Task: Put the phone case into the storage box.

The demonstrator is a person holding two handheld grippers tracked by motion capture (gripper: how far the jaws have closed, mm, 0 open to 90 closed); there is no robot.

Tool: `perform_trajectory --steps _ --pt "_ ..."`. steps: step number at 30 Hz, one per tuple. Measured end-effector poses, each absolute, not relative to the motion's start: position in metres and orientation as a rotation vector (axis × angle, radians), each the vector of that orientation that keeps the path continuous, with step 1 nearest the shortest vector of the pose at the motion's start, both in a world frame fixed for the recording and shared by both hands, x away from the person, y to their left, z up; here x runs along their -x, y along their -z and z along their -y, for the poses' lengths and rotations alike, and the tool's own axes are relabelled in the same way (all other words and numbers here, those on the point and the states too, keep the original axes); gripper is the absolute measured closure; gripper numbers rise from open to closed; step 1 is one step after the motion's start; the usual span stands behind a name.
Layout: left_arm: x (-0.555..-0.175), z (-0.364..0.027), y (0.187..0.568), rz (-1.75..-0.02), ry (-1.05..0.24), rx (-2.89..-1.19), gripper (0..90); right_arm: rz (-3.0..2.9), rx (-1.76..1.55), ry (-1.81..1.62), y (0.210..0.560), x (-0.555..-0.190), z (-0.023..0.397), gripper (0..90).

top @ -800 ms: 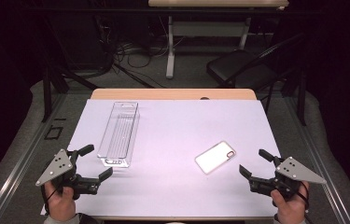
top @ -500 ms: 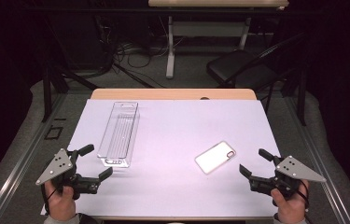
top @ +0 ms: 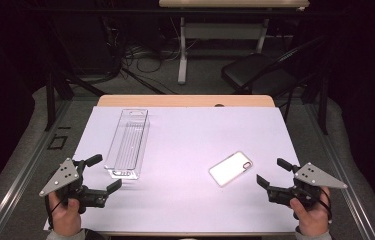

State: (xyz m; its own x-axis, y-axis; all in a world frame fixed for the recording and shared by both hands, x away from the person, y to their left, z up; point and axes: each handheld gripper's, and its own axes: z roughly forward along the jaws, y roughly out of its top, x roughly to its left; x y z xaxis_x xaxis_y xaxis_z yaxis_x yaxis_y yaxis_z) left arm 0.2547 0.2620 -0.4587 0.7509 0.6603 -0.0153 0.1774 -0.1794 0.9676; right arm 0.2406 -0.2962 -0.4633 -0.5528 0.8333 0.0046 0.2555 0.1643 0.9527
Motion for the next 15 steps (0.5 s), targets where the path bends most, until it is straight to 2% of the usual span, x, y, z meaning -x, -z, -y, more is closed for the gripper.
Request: perform_trajectory --steps 15 --pt "-0.263 -0.26 0.452 -0.711 -0.423 -1.793 0.4 -2.058 -1.03 -1.295 0.449 -0.269 0.297 6.7"
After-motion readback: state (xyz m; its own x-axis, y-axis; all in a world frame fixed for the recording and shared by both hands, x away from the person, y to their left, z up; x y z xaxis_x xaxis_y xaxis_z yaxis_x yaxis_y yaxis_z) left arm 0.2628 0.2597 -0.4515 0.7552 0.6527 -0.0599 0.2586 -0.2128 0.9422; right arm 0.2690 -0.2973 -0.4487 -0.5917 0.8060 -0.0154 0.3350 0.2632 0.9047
